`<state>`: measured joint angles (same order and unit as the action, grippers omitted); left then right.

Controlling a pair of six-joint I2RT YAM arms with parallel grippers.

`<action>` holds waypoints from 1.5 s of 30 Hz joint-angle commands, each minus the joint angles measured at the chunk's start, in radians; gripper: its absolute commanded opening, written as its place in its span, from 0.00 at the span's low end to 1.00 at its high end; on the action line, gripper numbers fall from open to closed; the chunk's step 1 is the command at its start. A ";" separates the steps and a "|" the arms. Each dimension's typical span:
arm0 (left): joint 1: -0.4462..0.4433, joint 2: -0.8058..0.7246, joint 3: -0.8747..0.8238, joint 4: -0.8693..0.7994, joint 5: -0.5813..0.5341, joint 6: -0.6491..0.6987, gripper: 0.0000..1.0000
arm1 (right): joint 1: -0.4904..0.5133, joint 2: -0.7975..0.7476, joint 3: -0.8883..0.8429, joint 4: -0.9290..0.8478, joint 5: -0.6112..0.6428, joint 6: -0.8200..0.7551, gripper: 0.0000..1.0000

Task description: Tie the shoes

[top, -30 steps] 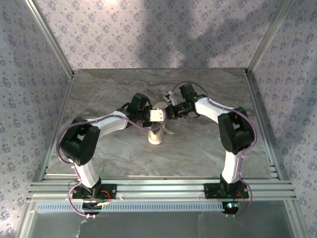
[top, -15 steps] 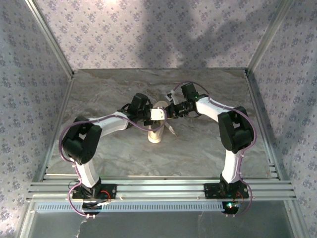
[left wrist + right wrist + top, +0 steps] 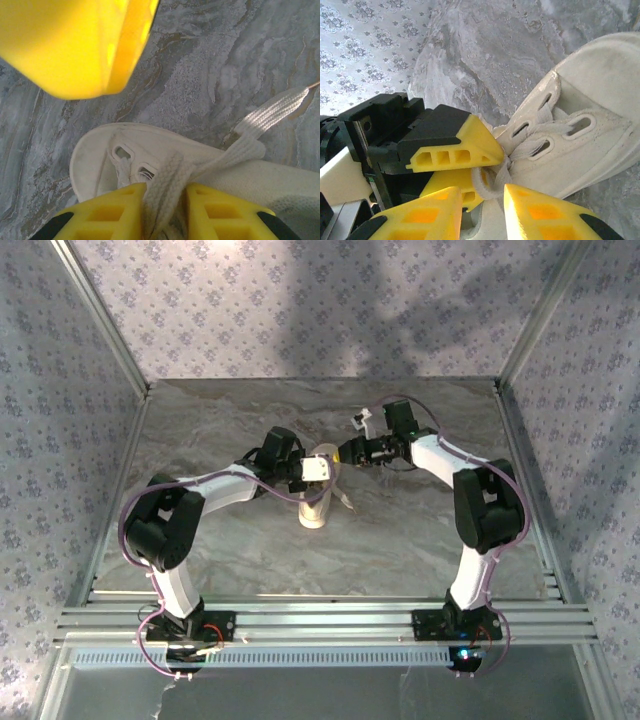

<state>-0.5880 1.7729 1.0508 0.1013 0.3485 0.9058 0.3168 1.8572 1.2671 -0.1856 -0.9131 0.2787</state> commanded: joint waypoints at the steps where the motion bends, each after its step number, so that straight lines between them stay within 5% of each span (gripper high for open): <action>1: 0.011 -0.025 0.015 -0.052 0.027 -0.002 0.26 | 0.011 0.044 0.006 0.048 0.003 0.022 0.29; 14: 0.025 -0.041 0.017 -0.058 0.021 0.005 0.31 | 0.040 0.130 0.043 0.089 -0.045 0.035 0.30; 33: 0.043 -0.065 0.008 -0.069 0.043 0.002 0.35 | 0.042 0.041 -0.124 0.342 -0.083 0.025 0.42; 45: 0.049 -0.070 0.017 -0.074 0.058 -0.001 0.34 | 0.054 0.068 -0.084 0.288 -0.096 -0.031 0.43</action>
<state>-0.5495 1.7390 1.0512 0.0486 0.3714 0.9035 0.3656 1.9247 1.1530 0.1299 -0.9852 0.2787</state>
